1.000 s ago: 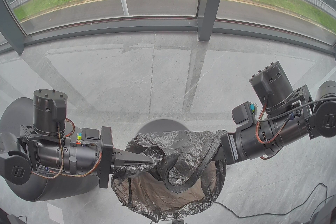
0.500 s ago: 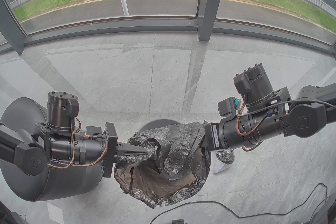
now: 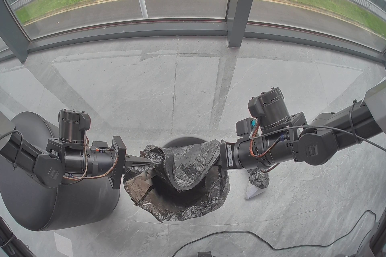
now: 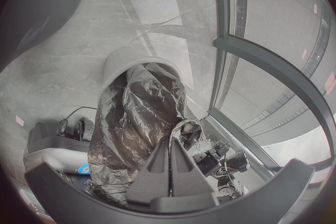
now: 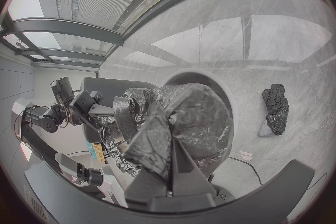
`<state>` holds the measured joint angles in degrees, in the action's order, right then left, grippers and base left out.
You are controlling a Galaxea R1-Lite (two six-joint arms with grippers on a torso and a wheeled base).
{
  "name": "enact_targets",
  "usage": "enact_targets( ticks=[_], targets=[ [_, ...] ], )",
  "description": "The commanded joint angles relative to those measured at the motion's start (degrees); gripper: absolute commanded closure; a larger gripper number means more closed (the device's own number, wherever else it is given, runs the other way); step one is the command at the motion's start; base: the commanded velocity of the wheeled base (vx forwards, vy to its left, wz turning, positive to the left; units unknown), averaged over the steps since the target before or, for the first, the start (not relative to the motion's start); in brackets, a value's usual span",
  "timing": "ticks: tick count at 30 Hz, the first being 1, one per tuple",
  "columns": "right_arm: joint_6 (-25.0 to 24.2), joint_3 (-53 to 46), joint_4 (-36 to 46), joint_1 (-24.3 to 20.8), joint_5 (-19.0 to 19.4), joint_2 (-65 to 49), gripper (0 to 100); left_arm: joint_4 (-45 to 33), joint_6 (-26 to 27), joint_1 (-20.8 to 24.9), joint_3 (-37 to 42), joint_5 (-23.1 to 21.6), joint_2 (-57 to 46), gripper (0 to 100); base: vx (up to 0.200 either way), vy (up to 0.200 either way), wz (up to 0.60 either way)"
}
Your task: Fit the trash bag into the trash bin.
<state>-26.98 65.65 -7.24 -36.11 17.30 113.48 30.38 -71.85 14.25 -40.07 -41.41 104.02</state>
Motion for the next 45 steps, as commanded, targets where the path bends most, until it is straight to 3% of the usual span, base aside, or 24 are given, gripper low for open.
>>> enact_targets(
  ticks=[1,4,13,19,25,37,45],
  targets=[
    [0.08,0.01,-3.22,0.42,-0.07,3.06,100,0.03,0.66,-1.95,-0.1,0.01,1.36,100,0.0,0.0,0.0],
    [0.26,1.24,-6.91,0.95,0.02,4.2,100,0.47,1.71,-2.91,-0.97,0.01,1.36,100,0.0,0.0,0.0],
    [0.52,4.4,-7.26,1.39,0.02,6.22,100,0.38,1.8,-2.83,-5.72,-0.16,3.47,100,0.0,0.0,0.0],
    [0.7,1.85,-7.52,1.39,0.02,6.66,100,0.38,1.98,-2.12,-5.46,-0.07,5.49,100,0.0,0.0,0.0],
    [0.7,-0.17,-12.8,1.83,0.1,8.69,100,0.56,3.91,-1.95,-6.16,0.1,9.44,100,0.0,0.0,0.0],
    [1.93,1.59,-13.85,1.39,0.02,11.76,100,1.7,5.41,-2.56,-9.5,1.16,10.59,100,0.0,0.0,0.0],
    [2.02,-4.56,-13.85,1.3,-0.07,9.21,100,1.61,5.49,-2.12,-3.96,1.16,9.71,100,0.0,0.0,0.0]
  ],
)
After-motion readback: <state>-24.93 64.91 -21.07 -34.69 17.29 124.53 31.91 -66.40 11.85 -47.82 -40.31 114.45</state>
